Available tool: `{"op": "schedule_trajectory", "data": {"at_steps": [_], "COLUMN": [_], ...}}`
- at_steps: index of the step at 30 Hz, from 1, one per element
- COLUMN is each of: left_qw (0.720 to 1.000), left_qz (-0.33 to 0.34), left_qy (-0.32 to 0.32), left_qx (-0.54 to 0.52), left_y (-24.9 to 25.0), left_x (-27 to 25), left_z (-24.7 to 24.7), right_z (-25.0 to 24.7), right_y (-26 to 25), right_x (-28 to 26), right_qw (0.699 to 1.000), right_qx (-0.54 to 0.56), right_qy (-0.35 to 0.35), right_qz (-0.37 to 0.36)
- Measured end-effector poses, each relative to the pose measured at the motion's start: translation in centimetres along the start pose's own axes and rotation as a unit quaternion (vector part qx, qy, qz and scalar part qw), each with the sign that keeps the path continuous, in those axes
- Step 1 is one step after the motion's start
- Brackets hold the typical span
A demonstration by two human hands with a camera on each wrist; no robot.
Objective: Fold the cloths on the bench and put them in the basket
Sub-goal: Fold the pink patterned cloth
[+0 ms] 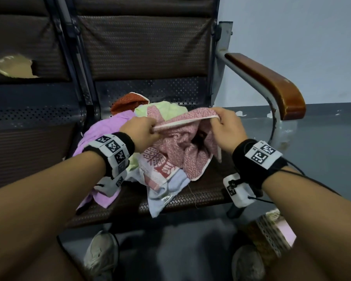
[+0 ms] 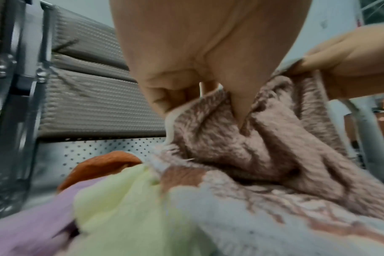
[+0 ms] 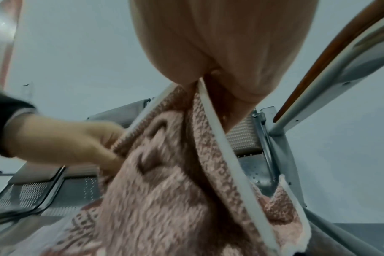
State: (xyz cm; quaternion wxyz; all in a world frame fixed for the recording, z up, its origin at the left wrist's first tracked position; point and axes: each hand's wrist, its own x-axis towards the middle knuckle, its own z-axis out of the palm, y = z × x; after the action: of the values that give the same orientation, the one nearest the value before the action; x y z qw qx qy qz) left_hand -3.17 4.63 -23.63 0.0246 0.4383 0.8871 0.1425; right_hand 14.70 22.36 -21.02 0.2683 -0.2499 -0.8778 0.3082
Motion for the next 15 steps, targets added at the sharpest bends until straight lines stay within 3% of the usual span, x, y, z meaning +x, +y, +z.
{"op": "schedule_trajectory", "data": {"at_steps": [3,5,8,9,11,13,15], "left_qw": [0.997,0.994,0.965,0.934,0.834,0.747,0.726], "left_qz": [-0.061,-0.094,-0.173,-0.197,-0.236,-0.244,-0.222], "left_qy": [-0.001,0.041,0.086,0.087,0.066,0.024,-0.015], "left_qx": [0.047,0.034,-0.177,-0.284,-0.494,-0.618,-0.651], "left_y": [-0.6,0.1,2.1,2.9,4.6,6.2,7.7], "left_x": [0.6,0.9,1.6,2.0,2.3,2.3,1.9], "left_z": [-0.3,-0.7,-1.4,-1.6,-2.0,-2.2,-2.5], "right_z": [-0.7,-1.0,-1.1,-1.1,-1.0,-0.7,-0.4], "right_y": [0.5,0.2,-1.0,-1.4,-2.2,-2.7,-2.8], "right_x": [0.1,0.0,-1.2,-1.7,-2.4,-2.8,-3.1], "right_qw": [0.999,0.997,0.992,0.992,0.987,0.973,0.964], "right_qx": [0.009,0.038,0.12,0.116,0.054,-0.029,-0.093], "right_qy": [0.041,0.064,0.03,-0.001,-0.075,-0.158,-0.209], "right_qz": [0.03,0.035,-0.016,-0.054,-0.132,-0.163,-0.135]}}
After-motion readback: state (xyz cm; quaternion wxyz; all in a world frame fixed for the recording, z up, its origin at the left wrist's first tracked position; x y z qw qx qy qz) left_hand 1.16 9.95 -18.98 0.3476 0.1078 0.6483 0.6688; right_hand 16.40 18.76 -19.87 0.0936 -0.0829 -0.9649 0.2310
